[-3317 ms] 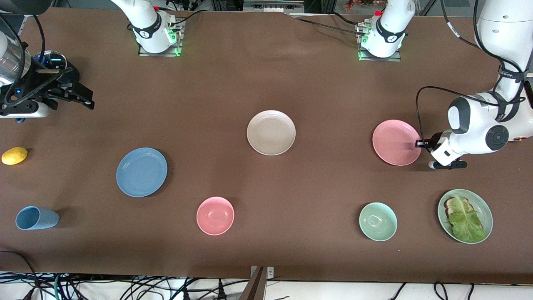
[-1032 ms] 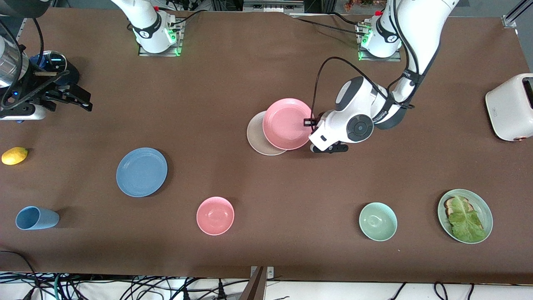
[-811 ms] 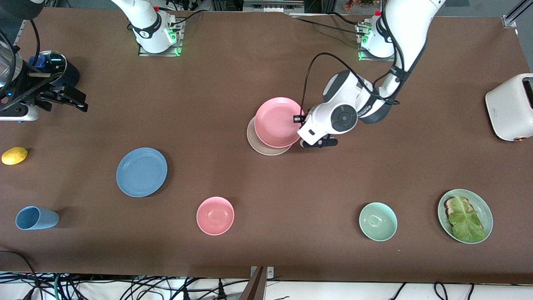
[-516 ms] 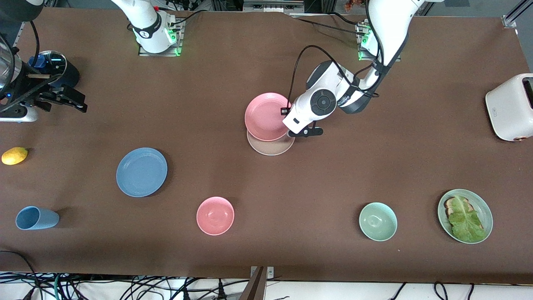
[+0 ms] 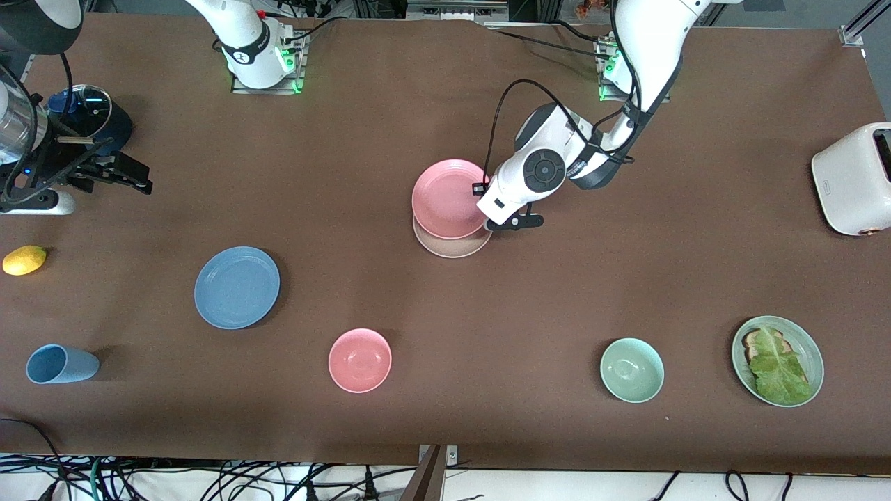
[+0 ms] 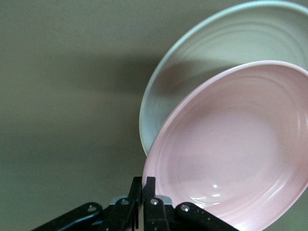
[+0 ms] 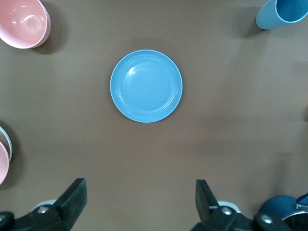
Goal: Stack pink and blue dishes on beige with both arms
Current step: 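Open the left gripper and lift it off the pink plate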
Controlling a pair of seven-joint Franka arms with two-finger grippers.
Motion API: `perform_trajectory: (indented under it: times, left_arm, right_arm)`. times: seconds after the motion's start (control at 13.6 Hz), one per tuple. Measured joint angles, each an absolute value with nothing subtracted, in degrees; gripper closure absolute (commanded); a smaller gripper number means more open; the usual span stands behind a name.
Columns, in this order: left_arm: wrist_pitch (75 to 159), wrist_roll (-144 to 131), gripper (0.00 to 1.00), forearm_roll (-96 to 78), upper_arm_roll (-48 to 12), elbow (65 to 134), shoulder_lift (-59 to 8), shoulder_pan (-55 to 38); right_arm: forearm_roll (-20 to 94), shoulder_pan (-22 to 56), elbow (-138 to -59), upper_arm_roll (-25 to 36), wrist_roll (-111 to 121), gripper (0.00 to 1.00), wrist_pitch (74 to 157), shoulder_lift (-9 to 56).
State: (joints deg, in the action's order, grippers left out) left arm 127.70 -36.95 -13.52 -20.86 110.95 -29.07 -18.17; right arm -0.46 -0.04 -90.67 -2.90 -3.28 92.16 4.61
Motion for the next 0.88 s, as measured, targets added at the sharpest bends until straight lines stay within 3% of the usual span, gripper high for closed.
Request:
perform_trajectory:
  times: [0.37,0.44,0.52,0.88]
  left_arm:
    - [128.0,-37.7,1.00,-13.5,-20.4,108.7,-31.5,-17.3]
    - [128.0,-37.8,0.78,-13.5,-20.4,108.2,-31.9,-17.1]
    - [128.0,-38.0,0.01,-13.6,-20.4,107.7,-32.3,-16.9]
    - [122.5,-38.4,0.00,-14.8,-20.3,103.0,-33.5,-12.7]
  right_arm:
    - [-1.0,0.0,-90.8,-3.0,-3.2,0.00,93.9,8.0]
    - [-1.2,0.0,-90.8,-3.0,-3.1,0.00,95.0,9.4]
    - [-1.4,-0.1,-90.8,-2.9,-2.6,0.00,96.4,10.8]
    - [-2.0,-0.7,-90.8,-2.8,-0.6,0.00,102.3,16.6]
